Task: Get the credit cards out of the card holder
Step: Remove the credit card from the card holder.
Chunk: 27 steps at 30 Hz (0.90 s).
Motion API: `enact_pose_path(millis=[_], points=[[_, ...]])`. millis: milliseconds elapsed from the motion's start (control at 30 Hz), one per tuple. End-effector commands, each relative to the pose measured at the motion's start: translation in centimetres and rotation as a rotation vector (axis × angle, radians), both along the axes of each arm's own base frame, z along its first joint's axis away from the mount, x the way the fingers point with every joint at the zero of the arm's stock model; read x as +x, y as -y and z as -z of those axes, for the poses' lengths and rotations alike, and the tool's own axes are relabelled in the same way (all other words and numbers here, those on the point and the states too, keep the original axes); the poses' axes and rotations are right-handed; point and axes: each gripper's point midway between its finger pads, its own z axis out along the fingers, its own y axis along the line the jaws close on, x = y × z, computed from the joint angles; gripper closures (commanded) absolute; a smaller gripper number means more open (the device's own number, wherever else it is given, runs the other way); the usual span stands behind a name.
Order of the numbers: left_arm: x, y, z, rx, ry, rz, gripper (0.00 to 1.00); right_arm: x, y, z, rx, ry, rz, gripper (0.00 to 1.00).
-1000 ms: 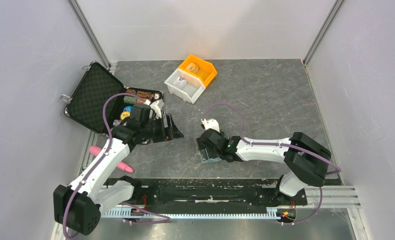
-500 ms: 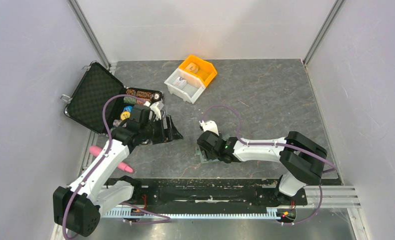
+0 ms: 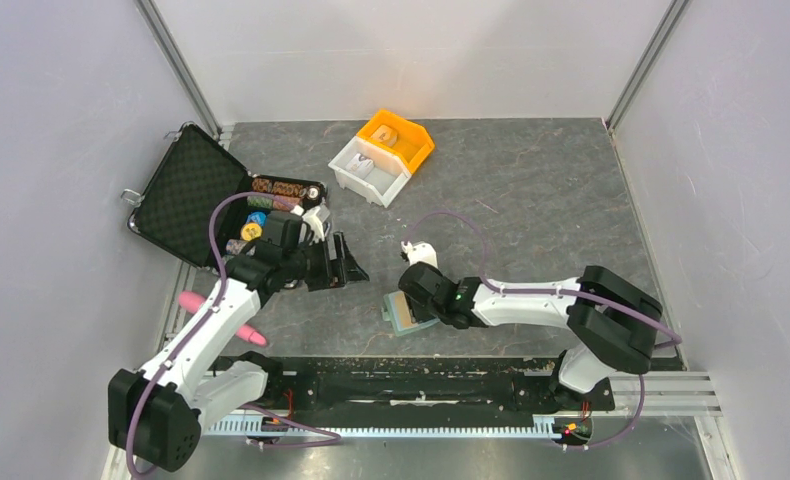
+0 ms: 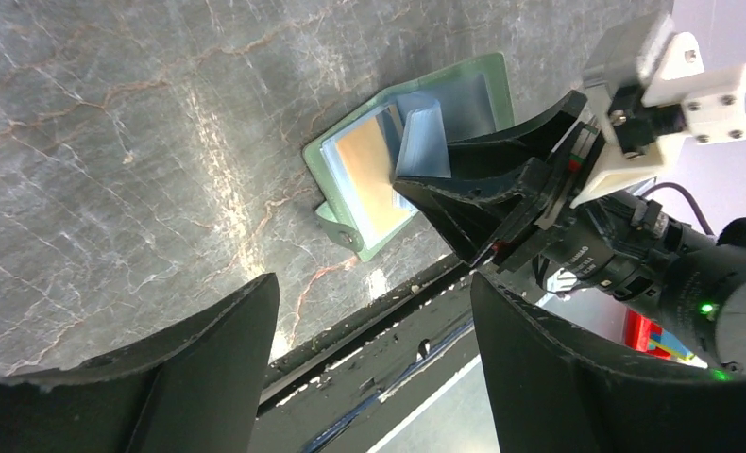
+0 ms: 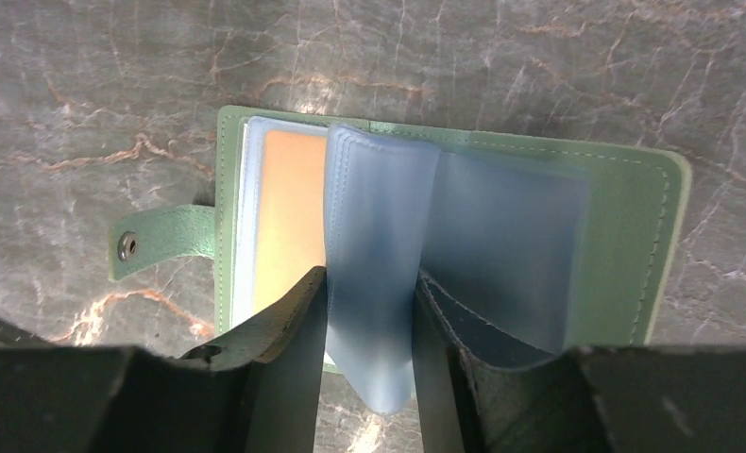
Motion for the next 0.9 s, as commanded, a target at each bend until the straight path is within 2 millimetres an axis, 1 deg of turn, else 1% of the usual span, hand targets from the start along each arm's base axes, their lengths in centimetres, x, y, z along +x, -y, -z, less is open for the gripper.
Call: enact_pose_path(millis=[0, 100, 200, 333, 433, 533, 700, 767, 867], points=[[-0.6, 1.5, 0.5, -0.073, -0.051, 0.019, 0.20, 0.1, -1.3, -1.8, 0.171, -0.004, 0.012, 0.64], [-1.2, 2.4, 1.5, -0.077, -0.092, 0.039, 0.23, -0.1, -1.2, -2.0, 0.243, -0.013, 0.018, 0.67], [-1.8, 3.7, 2.4, -0.093, -0.115, 0.059, 0.29, -0.2, -0.5, -1.7, 0.299, -0.034, 0.038, 0.72], [-2.1, 5.6, 3.4, -0.108, -0.134, 0.085, 0.35, -0.5, 0.0, -1.8, 0.393, -0.053, 0.055, 0.75], [-2.1, 7.1, 4.5, -0.103, -0.157, 0.111, 0.41, -0.7, 0.0, -2.4, 0.491, -0.068, 0.050, 0.75], [-1.8, 8.1, 5.7, -0.097, -0.183, 0.122, 0.49, -0.9, 0.2, -2.7, 0.547, -0.075, 0.036, 0.76], [-0.6, 9.4, 6.7, -0.087, -0.184, 0.117, 0.60, -1.2, 0.6, -3.0, 0.615, -0.086, 0.027, 0.75], [-0.2, 10.0, 7.0, -0.081, -0.181, 0.127, 0.62, -1.3, 0.7, -3.2, 0.642, -0.093, 0.022, 0.75], [0.4, 10.6, 8.2, -0.061, -0.192, 0.125, 0.65, -1.5, 0.8, -3.3, 0.665, -0.098, 0.018, 0.75]])
